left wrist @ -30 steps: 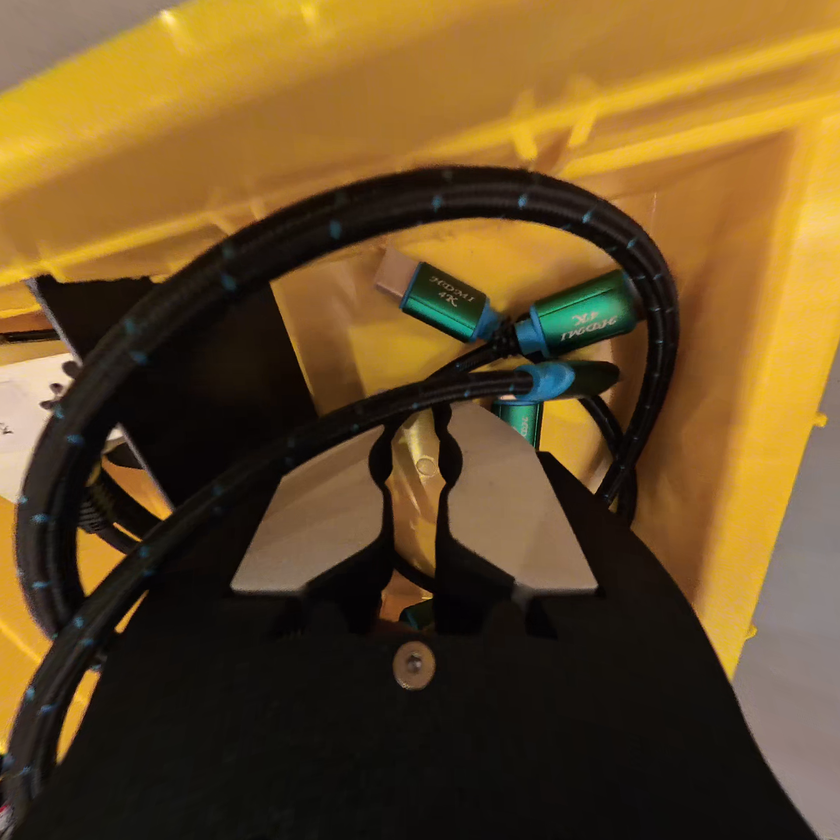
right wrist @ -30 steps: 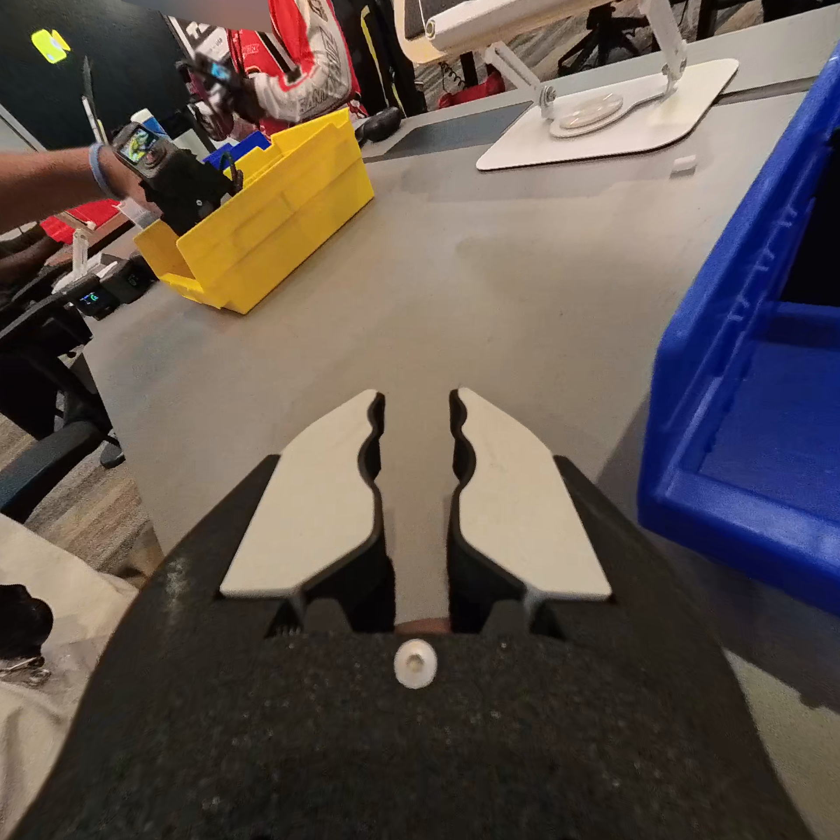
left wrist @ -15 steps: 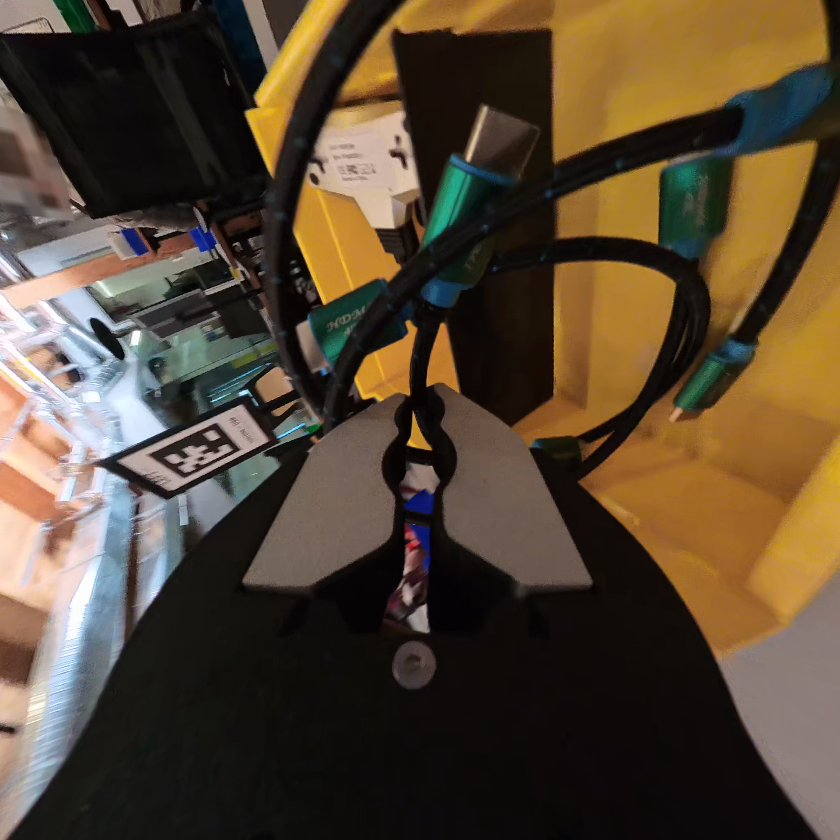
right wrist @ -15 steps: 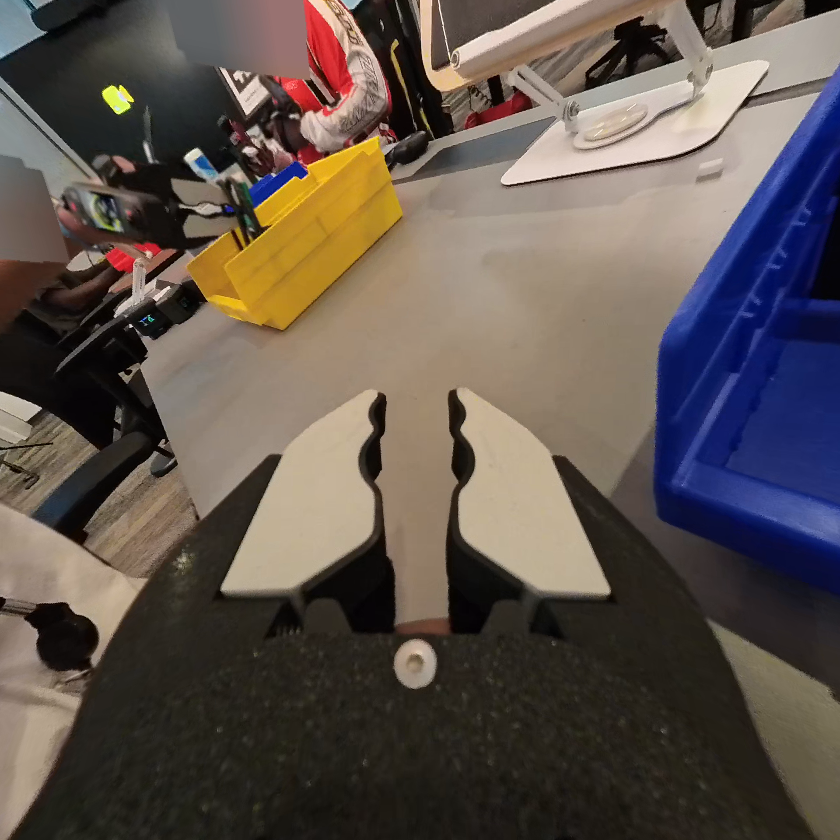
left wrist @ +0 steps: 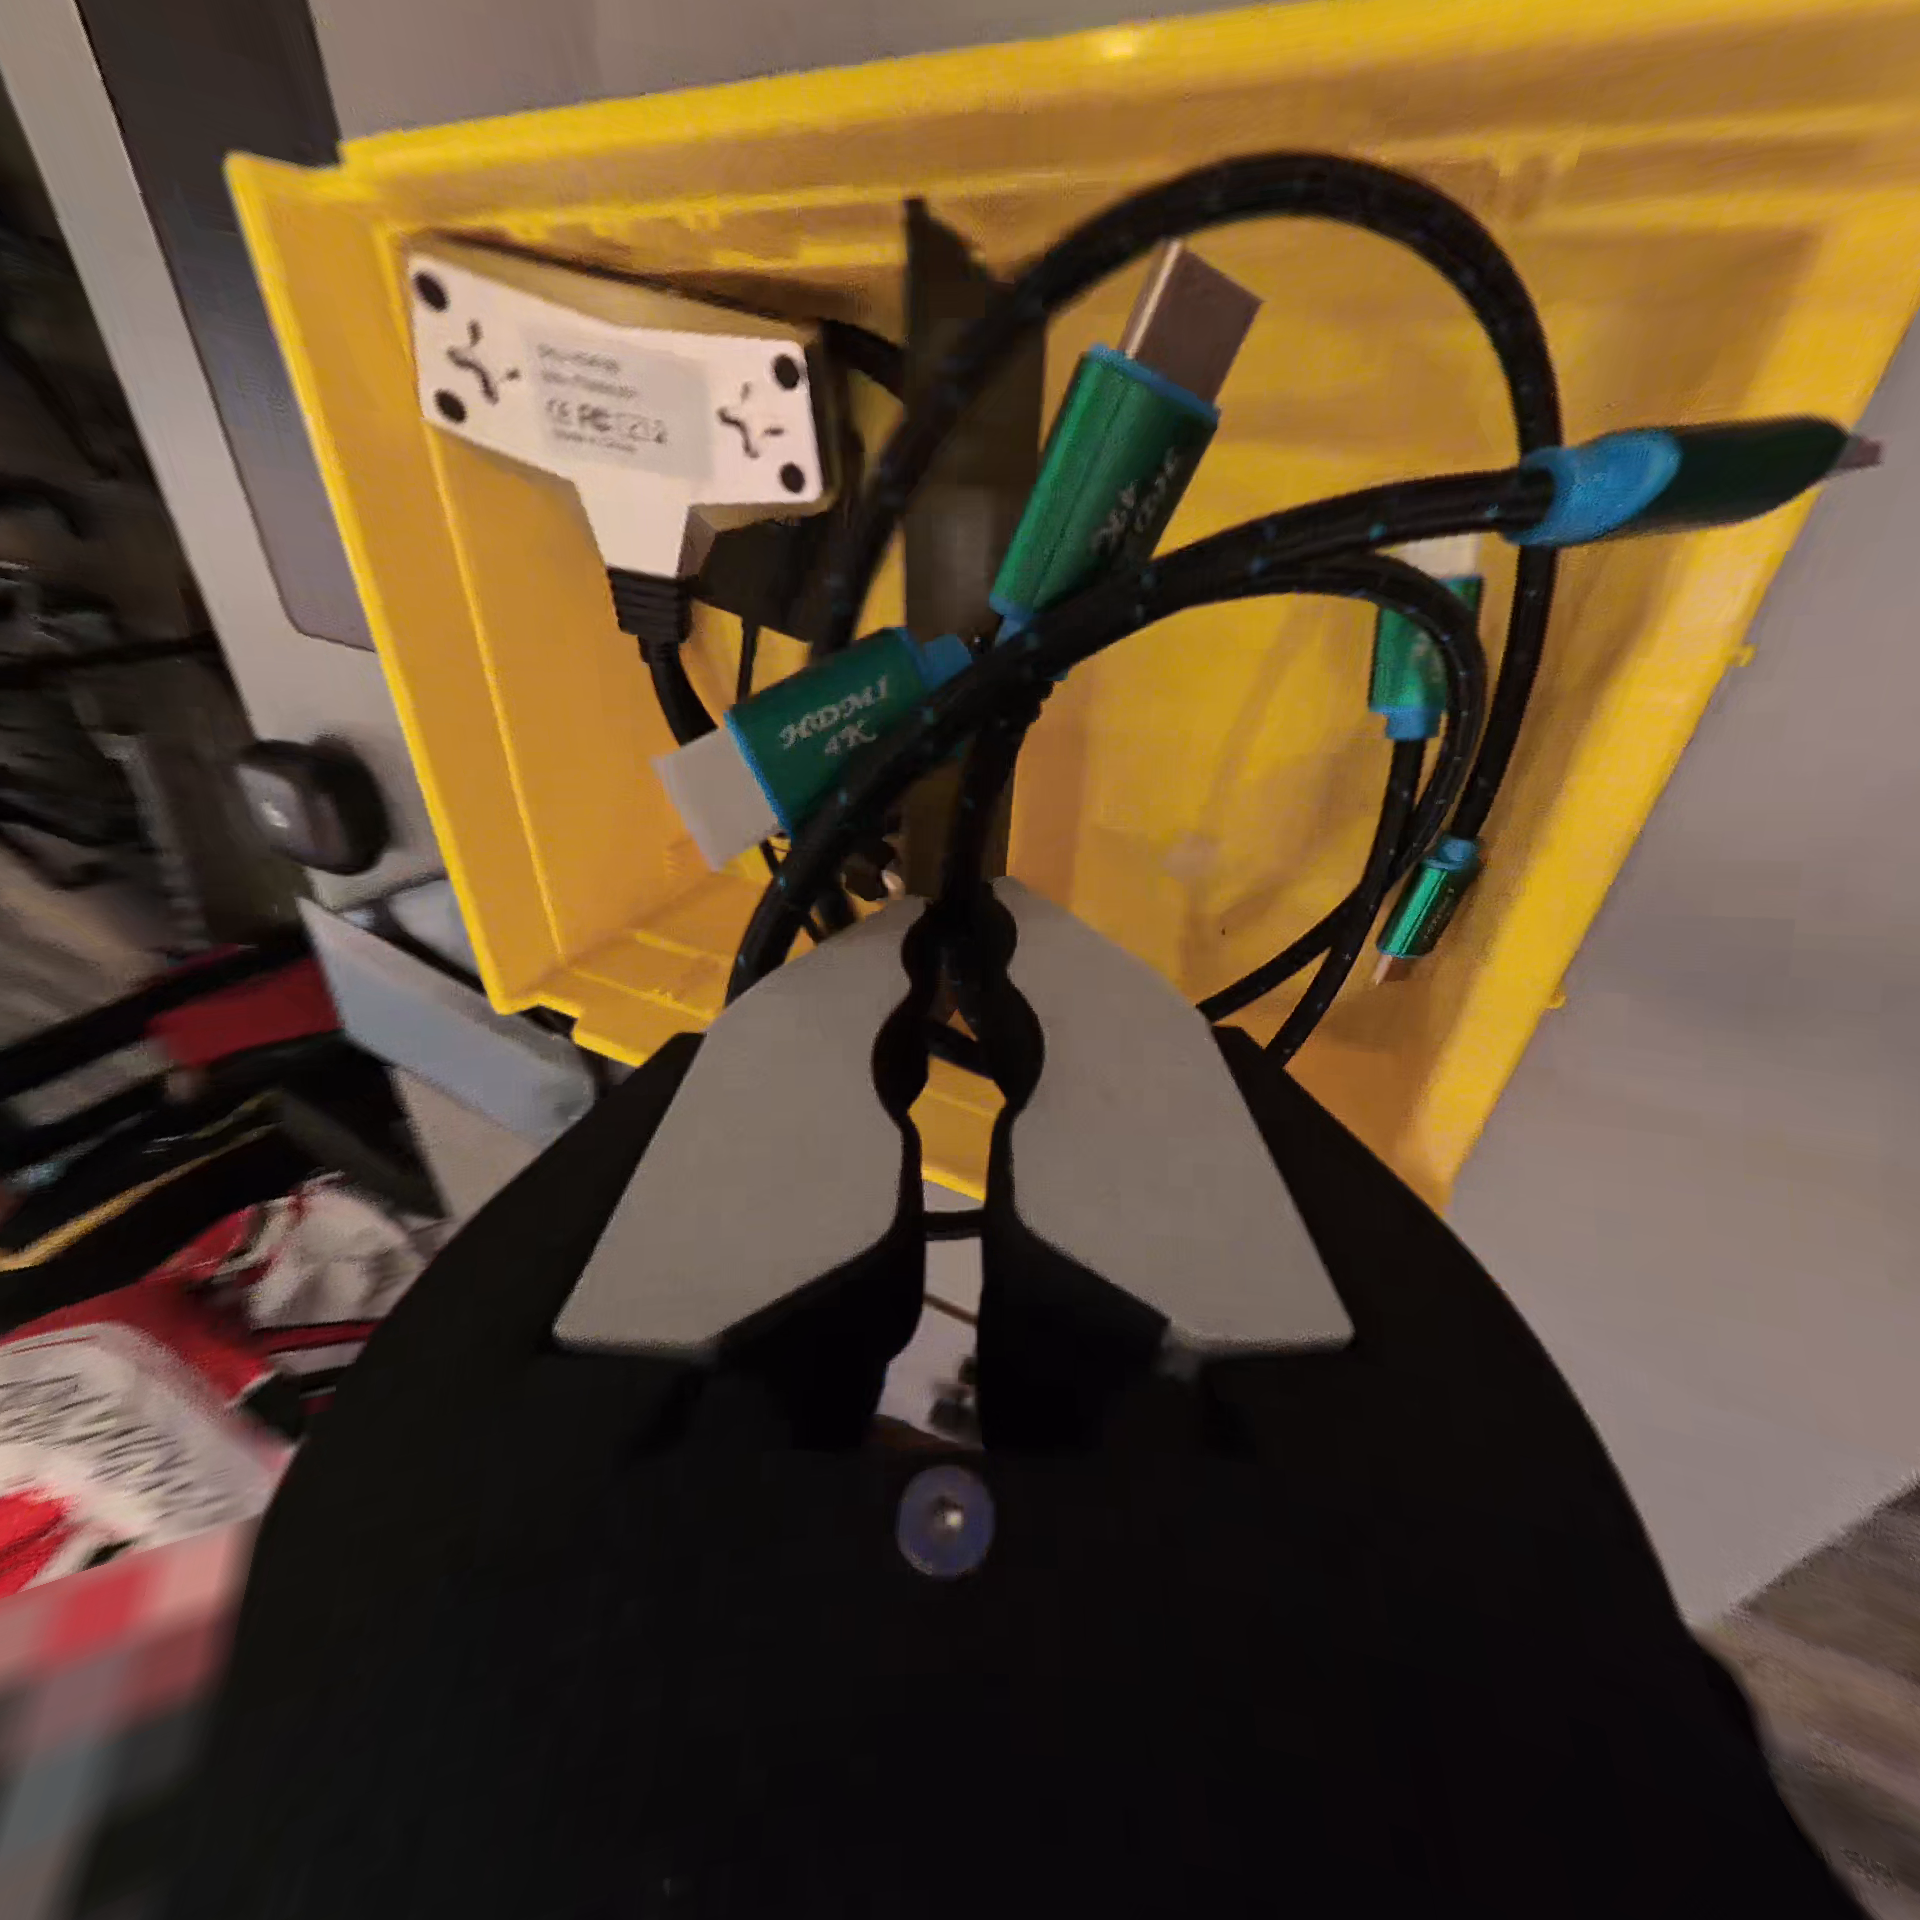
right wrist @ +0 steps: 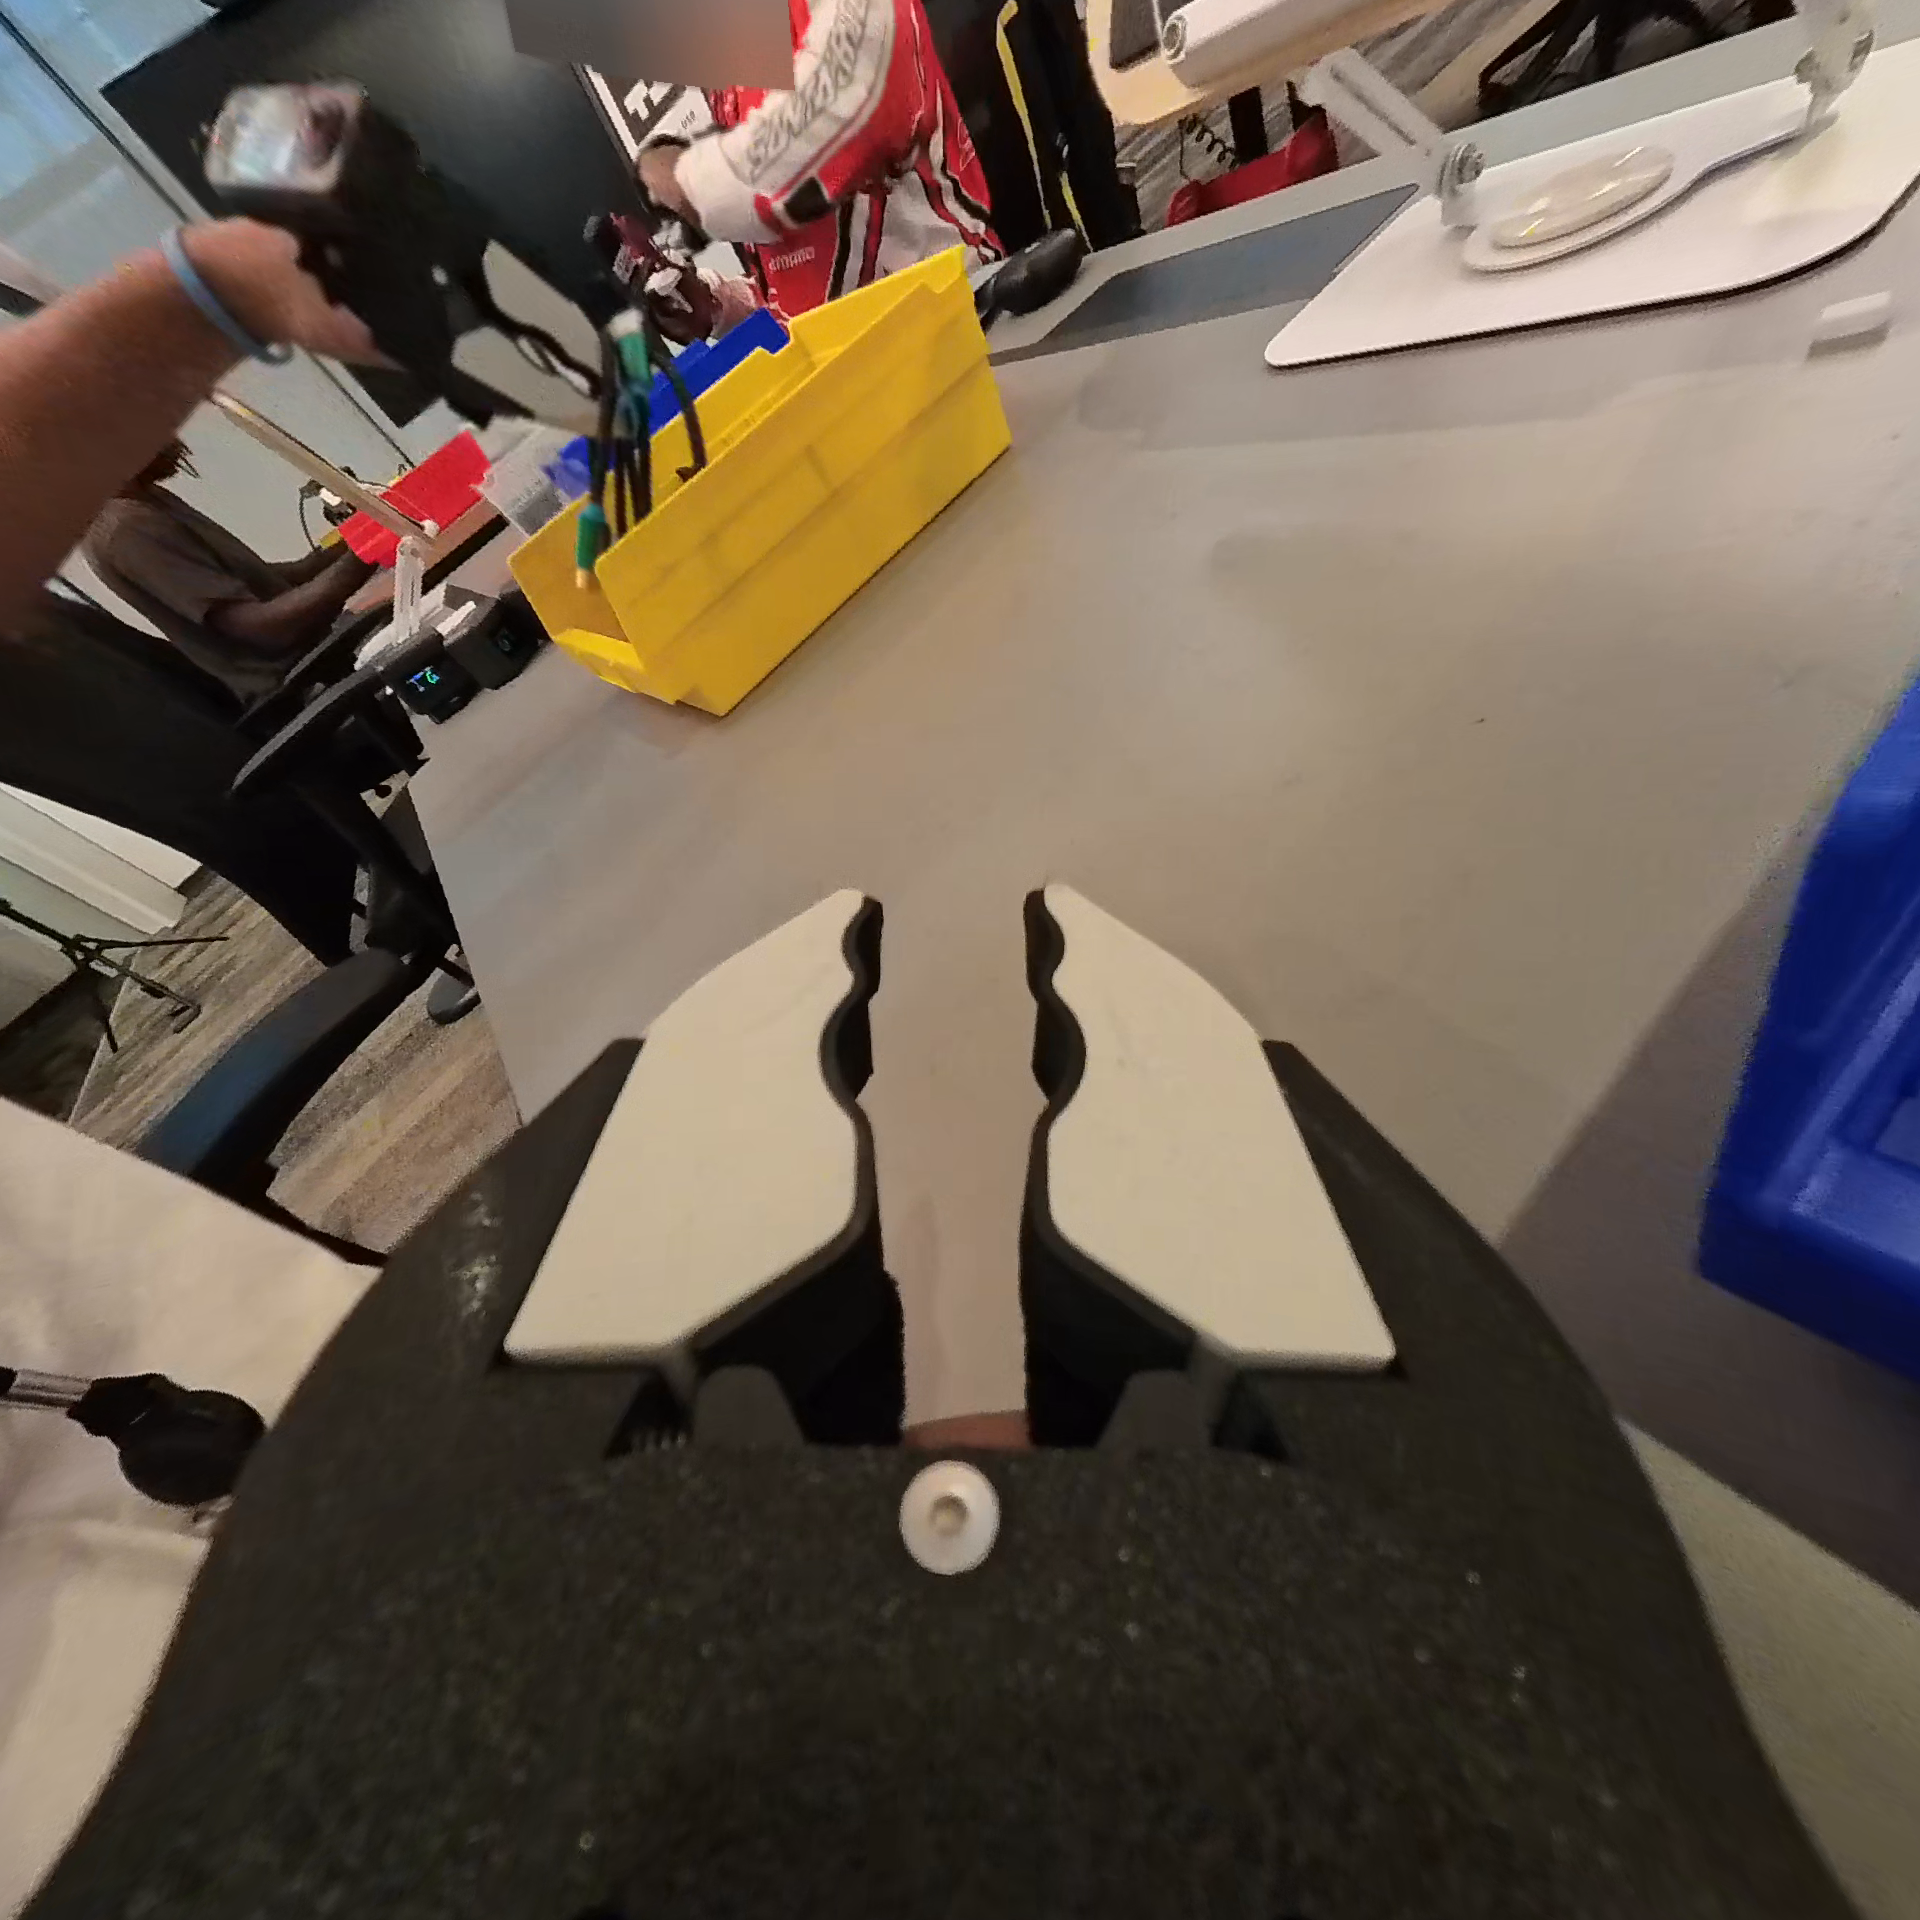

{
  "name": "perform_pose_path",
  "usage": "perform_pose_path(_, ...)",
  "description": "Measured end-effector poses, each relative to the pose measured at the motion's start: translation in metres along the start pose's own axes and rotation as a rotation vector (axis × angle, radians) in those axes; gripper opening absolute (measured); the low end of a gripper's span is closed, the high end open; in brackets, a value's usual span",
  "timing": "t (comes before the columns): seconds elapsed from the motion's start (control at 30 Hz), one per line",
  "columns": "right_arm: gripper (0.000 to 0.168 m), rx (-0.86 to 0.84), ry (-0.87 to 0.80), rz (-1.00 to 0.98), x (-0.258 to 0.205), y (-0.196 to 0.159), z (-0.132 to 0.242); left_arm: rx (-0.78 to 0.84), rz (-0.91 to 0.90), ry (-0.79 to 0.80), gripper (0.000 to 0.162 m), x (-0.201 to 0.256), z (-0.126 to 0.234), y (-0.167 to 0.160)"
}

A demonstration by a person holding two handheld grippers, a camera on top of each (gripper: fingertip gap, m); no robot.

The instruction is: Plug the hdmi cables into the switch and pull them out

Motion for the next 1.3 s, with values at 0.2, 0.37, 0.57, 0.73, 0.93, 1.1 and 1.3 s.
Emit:
perform_pose_path(0.2,0.026,0.002,-0.006,-0.007,0.001,0.0,0.001,0.106,0.184,-0.315,0.005,-0.002,0.004,-0.006)
perform_pose_path(0.37,0.026,-0.005,-0.009,-0.019,0.004,-0.001,0.0,0.013,0.106,-0.411,0.006,0.035,-0.028,-0.006)
perform_pose_path(0.57,0.026,-0.015,-0.002,-0.028,0.005,-0.002,-0.001,0.232,0.264,-0.553,0.006,0.043,-0.032,0.011)
perform_pose_path(0.73,0.026,-0.019,-0.004,-0.025,0.004,-0.003,-0.002,0.436,0.395,-0.472,0.005,0.023,-0.017,0.003)
perform_pose_path(0.93,0.026,-0.017,-0.004,-0.03,0.005,-0.002,-0.001,0.614,0.52,-0.179,0.006,-0.017,0.035,-0.031)
perform_pose_path(1.1,0.026,-0.025,-0.002,-0.02,0.003,-0.004,-0.002,0.719,0.735,0.116,0.005,-0.03,0.044,-0.061)
perform_pose_path(1.3,0.026,-0.03,-0.003,-0.025,0.004,-0.004,-0.003,0.351,0.74,0.538,0.006,0.005,0.006,-0.036)
Point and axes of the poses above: each gripper's, where its closed fingertips meet, z back along the fingers, y out of its top, x = y × z across the jaws, the point moved 5 cm from there along z, back along the fingers, and after that the axes turned 4 degrees about -z, right-handed, at the moved point
